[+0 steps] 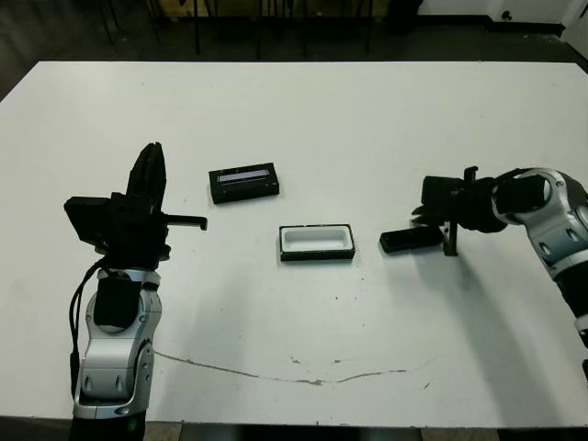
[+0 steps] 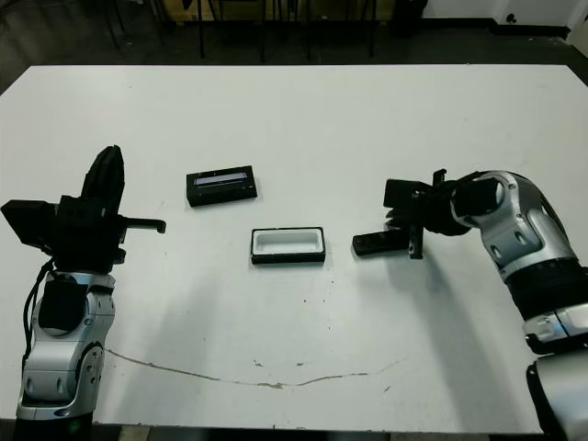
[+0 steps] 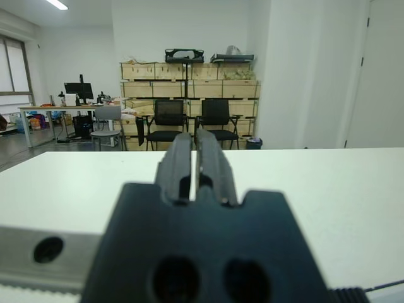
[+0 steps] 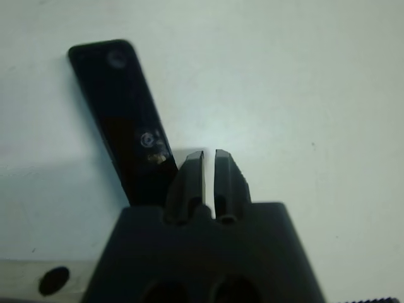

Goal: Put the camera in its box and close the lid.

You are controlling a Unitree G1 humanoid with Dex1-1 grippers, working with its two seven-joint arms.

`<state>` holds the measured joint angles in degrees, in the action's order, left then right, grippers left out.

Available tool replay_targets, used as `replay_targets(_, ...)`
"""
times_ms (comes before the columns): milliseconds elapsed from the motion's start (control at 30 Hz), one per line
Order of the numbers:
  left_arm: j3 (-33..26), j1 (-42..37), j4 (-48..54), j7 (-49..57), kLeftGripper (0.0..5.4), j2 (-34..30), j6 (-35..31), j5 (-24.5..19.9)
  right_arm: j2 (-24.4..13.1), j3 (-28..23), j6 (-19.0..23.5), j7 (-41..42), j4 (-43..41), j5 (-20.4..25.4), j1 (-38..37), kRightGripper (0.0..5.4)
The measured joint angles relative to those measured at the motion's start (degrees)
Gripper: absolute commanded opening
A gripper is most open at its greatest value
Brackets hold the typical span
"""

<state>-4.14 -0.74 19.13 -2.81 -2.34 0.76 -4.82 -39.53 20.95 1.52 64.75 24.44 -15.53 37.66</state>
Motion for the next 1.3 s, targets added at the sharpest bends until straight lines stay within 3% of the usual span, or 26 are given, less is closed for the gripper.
replay_targets(367, -0.45, 0.36, 0.23, -0.01, 0.00, -0.01, 0.01, -0.20, -3.26, -2.49, 5.67, 4.06, -7.83, 3.80, -4.52, 0.01)
replay_targets(1300, -0.32, 0.80, 1.19, 0.40, 0.00, -0.02, -0.43, -0.49, -4.68, -0.64, 7.14, 10.41, -11.96, 5.62, -5.81, 0.01)
